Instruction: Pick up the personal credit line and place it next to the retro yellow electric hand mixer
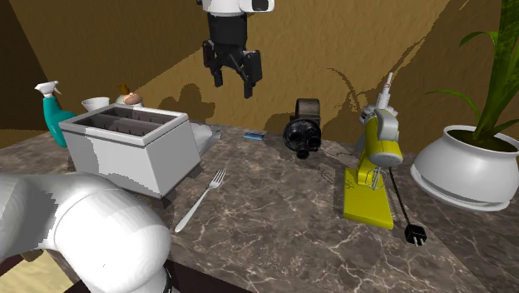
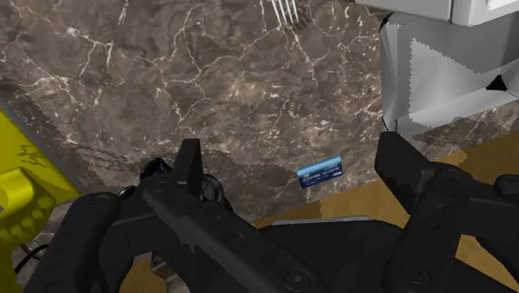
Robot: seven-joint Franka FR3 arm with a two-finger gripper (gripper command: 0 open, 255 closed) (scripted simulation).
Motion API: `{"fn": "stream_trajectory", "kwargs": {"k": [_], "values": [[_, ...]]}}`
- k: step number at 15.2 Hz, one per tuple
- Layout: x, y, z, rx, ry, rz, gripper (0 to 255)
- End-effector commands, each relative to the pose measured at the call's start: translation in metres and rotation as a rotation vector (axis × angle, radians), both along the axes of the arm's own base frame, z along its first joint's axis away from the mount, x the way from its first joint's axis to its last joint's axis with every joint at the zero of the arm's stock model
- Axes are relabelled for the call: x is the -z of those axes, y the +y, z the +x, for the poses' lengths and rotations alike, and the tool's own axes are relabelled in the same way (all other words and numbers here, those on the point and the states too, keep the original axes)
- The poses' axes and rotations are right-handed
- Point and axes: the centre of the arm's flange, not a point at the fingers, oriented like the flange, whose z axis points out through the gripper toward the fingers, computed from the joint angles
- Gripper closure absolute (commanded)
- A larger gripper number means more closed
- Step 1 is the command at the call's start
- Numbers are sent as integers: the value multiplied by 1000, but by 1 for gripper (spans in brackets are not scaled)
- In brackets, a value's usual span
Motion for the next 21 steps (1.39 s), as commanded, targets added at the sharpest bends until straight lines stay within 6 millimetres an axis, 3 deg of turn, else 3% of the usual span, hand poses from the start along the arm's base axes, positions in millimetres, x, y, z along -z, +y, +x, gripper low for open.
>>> {"fn": "stream_trajectory", "kwargs": {"k": [1,11,21], "values": [[0,0,0,0,0,0,0],[63,60,113,371,219,126,0],[145,87,226,742,438,253,0]]}}
